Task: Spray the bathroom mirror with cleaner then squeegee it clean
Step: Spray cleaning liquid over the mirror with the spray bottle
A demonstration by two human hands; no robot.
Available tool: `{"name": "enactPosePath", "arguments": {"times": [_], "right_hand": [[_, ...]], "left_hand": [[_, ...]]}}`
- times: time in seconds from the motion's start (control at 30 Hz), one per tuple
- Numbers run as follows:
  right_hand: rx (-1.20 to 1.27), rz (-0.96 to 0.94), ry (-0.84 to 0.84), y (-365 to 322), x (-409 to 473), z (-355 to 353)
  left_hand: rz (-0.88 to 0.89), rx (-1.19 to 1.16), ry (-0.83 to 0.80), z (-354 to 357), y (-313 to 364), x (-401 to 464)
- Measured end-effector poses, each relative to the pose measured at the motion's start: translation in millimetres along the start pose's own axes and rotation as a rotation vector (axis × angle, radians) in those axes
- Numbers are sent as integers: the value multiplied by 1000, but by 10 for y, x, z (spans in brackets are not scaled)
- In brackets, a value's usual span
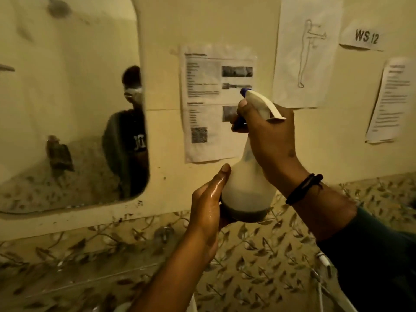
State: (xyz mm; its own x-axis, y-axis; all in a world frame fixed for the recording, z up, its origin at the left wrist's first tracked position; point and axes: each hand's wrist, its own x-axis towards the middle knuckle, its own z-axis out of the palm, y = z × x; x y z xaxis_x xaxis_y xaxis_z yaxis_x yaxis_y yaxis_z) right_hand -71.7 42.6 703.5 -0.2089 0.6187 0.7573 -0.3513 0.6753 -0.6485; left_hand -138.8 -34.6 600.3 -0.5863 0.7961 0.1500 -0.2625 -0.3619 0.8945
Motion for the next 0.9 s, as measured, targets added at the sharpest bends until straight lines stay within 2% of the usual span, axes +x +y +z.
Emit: {"name": "enactPosePath", "arguments": {"times": [0.17, 0.37, 0.67, 0.9], "right_hand": [[-7, 96, -183, 494, 4, -705], [77, 212, -317, 942, -232, -1097], [189, 263, -267, 1233, -593, -1172], [50, 165, -288, 1685, -1222, -1235]], "left_hand": [[-18, 9, 156, 553, -632, 68], [-24, 59, 344, 730, -1179, 13], [-53, 150, 387, 704, -1562, -34], [-90, 45, 471, 417, -2212, -149]]}}
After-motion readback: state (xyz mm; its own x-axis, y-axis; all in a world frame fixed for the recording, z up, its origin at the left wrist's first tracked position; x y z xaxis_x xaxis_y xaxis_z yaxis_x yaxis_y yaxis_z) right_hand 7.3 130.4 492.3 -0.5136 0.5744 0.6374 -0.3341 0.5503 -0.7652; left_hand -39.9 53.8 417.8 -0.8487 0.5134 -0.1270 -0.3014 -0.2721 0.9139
